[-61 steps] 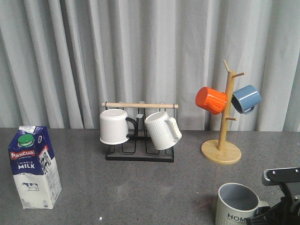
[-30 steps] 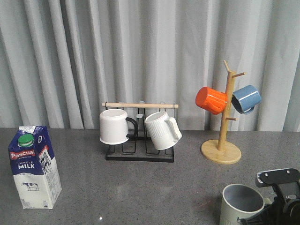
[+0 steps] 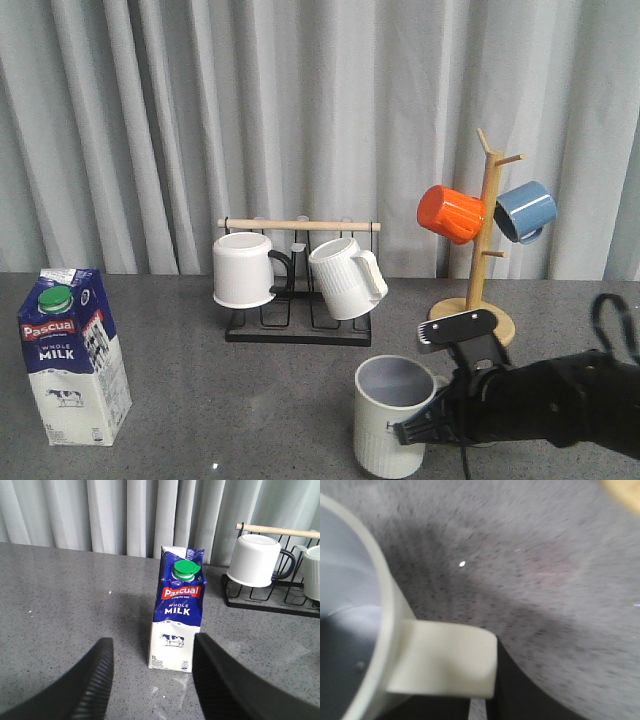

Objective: Place milk next to cup

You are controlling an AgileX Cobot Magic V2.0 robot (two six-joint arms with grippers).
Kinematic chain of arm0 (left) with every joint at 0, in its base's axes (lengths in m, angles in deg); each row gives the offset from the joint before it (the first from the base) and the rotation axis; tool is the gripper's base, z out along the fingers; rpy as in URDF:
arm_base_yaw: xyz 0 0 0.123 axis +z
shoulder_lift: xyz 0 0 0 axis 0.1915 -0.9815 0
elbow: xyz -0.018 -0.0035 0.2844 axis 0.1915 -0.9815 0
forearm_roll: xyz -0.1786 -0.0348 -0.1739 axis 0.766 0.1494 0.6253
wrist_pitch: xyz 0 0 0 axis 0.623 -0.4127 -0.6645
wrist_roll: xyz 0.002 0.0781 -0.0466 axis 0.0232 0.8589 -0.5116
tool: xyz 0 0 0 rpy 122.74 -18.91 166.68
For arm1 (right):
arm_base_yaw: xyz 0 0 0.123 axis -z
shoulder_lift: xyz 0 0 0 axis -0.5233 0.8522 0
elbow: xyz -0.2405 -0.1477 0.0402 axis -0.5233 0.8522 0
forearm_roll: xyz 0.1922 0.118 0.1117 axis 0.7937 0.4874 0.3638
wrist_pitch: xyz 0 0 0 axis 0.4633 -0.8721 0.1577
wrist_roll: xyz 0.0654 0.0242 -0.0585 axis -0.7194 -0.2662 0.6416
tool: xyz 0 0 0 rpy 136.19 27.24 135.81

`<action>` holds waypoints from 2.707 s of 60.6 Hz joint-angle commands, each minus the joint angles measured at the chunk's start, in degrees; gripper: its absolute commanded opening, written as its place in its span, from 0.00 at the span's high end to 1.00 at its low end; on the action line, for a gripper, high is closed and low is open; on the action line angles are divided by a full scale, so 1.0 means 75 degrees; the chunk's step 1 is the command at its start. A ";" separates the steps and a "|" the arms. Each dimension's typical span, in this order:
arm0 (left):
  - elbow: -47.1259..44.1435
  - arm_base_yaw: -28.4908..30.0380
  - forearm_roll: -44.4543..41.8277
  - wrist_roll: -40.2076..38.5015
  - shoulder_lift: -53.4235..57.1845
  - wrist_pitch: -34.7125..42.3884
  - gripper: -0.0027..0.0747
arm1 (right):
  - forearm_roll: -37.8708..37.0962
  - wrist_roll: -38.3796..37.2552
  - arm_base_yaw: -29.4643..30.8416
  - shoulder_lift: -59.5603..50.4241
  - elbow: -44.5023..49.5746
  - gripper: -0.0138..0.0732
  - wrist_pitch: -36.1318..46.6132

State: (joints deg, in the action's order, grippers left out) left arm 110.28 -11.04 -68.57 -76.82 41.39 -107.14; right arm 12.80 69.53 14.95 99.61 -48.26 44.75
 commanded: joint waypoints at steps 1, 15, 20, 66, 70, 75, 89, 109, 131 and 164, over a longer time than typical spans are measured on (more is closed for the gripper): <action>0.0242 -0.0005 -0.0049 -0.0001 -0.0034 0.0521 0.50 | 0.0069 0.0003 -0.0039 0.0072 -0.0607 0.84 0.0065; 0.0242 -0.0005 -0.0041 -0.0006 -0.0034 0.0506 0.50 | 0.0101 0.0038 -0.0039 0.0290 -0.0881 0.78 -0.0732; 0.0242 -0.0005 -0.0041 -0.0006 -0.0034 0.0506 0.50 | 0.0101 0.0047 -0.0039 0.0153 -0.0881 0.73 -0.0902; 0.0242 -0.0005 -0.0049 -0.0006 -0.0034 0.0452 0.50 | 0.1009 0.0757 -0.0039 -0.3348 -0.0072 0.39 -0.3570; 0.0242 -0.0005 -0.0049 -0.0006 -0.0034 0.0452 0.50 | 0.1429 0.1137 -0.0039 -0.4063 0.0478 0.41 -0.3539; 0.0242 -0.0005 -0.0049 -0.0006 -0.0034 0.0439 0.50 | 0.1909 0.1614 -0.0039 -0.4875 0.1220 0.47 -0.3448; 0.0242 -0.0005 0.0323 0.0002 -0.0043 0.0193 0.50 | 0.2231 0.2431 -0.0039 -0.7099 0.3595 0.79 -0.2848; 0.1355 -0.0005 0.1270 0.1141 -0.0920 -0.0843 0.49 | 0.2293 0.2401 -0.0019 -0.8668 0.5719 0.85 -0.2133; 0.5251 -0.0005 0.1560 0.2083 -0.3388 -0.3751 0.30 | 0.2489 0.2378 -0.0019 -0.8850 0.5737 0.85 -0.1985; 0.8017 -0.0005 0.1778 0.2514 -0.5987 -0.4734 0.26 | 0.2647 0.2378 -0.0019 -0.8850 0.5737 0.85 -0.1992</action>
State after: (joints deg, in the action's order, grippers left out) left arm 168.37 -11.04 -56.42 -58.15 -4.38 -145.57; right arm 31.63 87.10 14.60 33.05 -3.69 26.51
